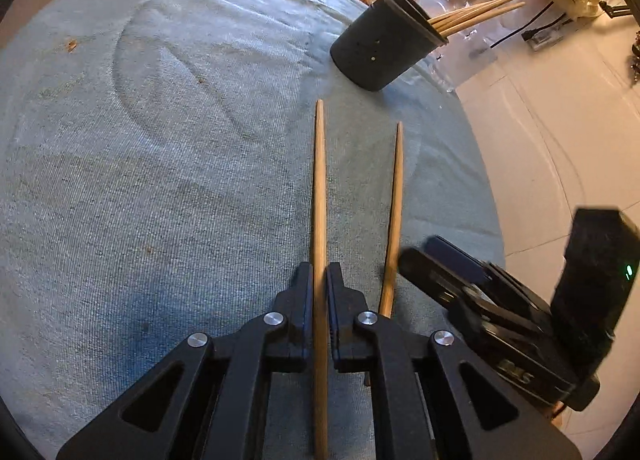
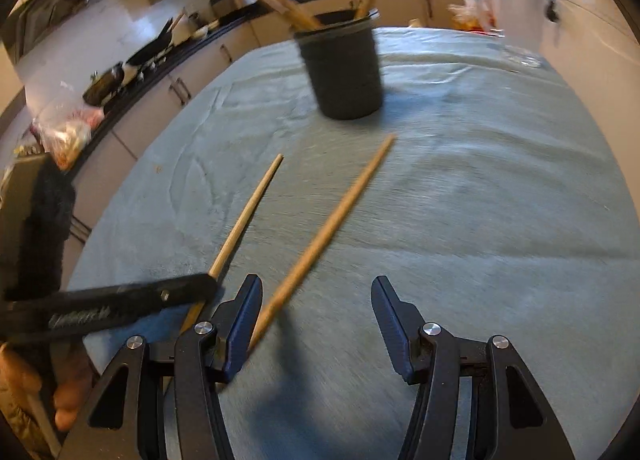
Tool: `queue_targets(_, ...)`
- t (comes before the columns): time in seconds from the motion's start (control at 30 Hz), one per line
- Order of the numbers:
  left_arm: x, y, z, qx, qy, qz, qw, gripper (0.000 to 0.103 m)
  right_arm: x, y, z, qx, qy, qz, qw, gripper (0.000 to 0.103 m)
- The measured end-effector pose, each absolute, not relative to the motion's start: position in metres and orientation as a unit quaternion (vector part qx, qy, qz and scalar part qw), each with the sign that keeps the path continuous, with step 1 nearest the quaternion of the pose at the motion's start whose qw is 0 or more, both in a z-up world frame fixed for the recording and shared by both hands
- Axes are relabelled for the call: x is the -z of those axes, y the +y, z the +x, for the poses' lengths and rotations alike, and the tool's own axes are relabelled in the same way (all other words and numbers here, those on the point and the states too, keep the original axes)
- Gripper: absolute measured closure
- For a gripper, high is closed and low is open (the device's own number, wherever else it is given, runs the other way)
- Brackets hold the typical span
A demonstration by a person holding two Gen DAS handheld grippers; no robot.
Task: Organize utensils
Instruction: 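Close the left tool on a chopstick while the right tool grasps another, then raise both held chopsticks upright and carry them above the black cup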
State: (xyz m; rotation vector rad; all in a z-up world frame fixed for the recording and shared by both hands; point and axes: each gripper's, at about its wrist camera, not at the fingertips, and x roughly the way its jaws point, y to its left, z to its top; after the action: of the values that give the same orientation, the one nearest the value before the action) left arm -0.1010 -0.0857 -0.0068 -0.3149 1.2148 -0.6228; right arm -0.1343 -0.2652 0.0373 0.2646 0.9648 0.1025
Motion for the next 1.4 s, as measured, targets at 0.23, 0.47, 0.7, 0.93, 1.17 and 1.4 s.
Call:
queue_targets(0.23,0.004,-0.082,-0.109,0.287,0.548,-0.140,0.773,0.095,-0.033,-0.259,-0.118,-0.009,0.488,0.073,0.870,0.092)
queue_targets(0.47,-0.023,-0.080,-0.118,0.285,0.545,-0.098,0.782,0.095,-0.037,-0.296,-0.164,0.008,0.527,0.050,0.848,0.089)
queue_targets(0.7,-0.040,-0.092,-0.085,0.255,0.560,-0.051,0.786,0.081,-0.039,-0.311,-0.158,0.015,0.524,0.045,0.850,0.070)
queue_targets(0.93,-0.021,-0.130,-0.041,0.235,0.582,0.008,0.779,0.081,-0.035,-0.305,-0.092,-0.005,0.535,0.035,0.844,0.071)
queue_targets(1.17,-0.019,-0.152,-0.018,0.238,0.568,0.018,0.787,0.080,-0.033,-0.294,-0.038,-0.005,0.541,0.012,0.841,0.073)
queue_targets(1.4,-0.016,-0.144,-0.038,0.252,0.528,0.026,0.811,0.099,-0.032,-0.290,-0.040,0.003,0.517,0.023,0.856,0.097)
